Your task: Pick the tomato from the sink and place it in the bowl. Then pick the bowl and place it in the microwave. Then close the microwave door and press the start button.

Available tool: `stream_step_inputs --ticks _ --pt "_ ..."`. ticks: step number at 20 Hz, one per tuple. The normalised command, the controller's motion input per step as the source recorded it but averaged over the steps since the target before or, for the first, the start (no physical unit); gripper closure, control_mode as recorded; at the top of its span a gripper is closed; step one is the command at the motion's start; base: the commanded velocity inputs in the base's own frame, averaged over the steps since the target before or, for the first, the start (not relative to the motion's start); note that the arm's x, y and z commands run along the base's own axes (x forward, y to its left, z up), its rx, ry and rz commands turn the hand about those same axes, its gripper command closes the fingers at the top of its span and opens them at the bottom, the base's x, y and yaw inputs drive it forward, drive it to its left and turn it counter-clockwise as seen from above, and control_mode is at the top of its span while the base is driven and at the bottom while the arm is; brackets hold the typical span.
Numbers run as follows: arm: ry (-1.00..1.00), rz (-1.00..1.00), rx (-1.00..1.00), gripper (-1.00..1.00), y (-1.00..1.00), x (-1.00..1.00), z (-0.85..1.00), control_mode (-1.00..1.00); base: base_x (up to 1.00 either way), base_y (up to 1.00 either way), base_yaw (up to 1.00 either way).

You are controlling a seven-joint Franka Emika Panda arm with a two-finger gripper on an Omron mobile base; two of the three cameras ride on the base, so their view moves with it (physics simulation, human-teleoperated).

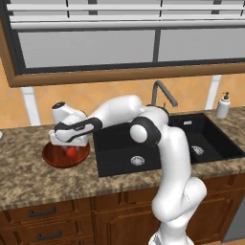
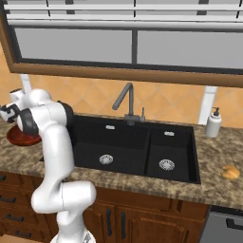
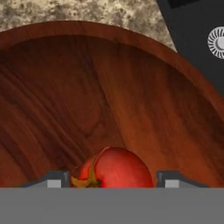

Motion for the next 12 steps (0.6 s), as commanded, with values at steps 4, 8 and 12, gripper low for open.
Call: stream_step_inputs --ticks 4,8,12 --pt "-0.18 0.00 0.01 -1.00 -0.01 -0.11 0.19 -1.00 0.00 0.00 0.00" --pt "-0.10 0.00 0.05 -1.00 0.00 -0.05 0.42 -1.00 0.00 0.00 0.00" --pt "0.00 0.00 0.03 -1.00 -0.43 -0.14 0.32 -1.00 0.00 0.00 0.00"
